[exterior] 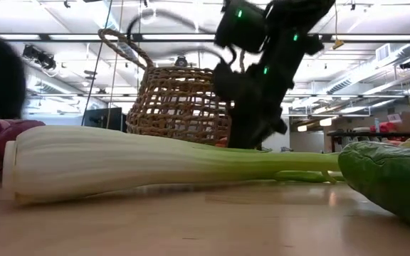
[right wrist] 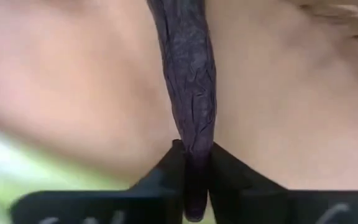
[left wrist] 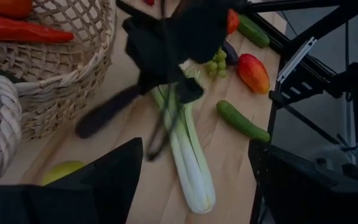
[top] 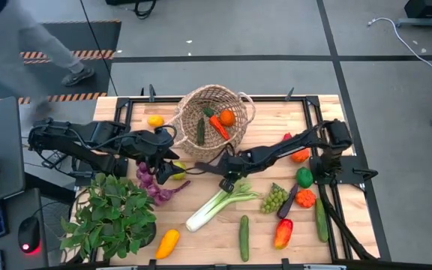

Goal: Build produce basket
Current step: Put the top eggplant into the brown basket

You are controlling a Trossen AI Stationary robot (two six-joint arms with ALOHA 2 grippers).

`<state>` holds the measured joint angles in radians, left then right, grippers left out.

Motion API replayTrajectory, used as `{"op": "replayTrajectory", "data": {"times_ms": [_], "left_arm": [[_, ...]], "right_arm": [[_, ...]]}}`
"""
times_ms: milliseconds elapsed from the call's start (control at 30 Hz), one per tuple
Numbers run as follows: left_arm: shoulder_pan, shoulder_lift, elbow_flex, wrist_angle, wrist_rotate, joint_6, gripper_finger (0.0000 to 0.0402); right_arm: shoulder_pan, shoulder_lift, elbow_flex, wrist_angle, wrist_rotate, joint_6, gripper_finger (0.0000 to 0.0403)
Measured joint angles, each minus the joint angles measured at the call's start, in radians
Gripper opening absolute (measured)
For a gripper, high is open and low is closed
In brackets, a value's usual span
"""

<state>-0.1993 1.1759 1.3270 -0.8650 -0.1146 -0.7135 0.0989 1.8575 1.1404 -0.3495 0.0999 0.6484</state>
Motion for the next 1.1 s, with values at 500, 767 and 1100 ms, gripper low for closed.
{"op": "replayTrajectory", "data": {"times_ms": [500,767,1100], "left_arm": [[0.000,0.000,0.000,0.001,-0.001,0.014,0.0297],[0.006,0.000,0.000,0.039,-0.002,0.027,0.0297],[0.042,0.000,0.000,0.115,-0.009,-0.006,0.0297]], "right_arm": [[0.028,-0.430,0.001,-0.115,0.061,-0.030,0.0042],[-0.071,-0.519,0.001,-0.086,0.181,-0.045,0.0042],[-0.241,-0.509,0.001,-0.024,0.115,-0.103,0.0076]]}}
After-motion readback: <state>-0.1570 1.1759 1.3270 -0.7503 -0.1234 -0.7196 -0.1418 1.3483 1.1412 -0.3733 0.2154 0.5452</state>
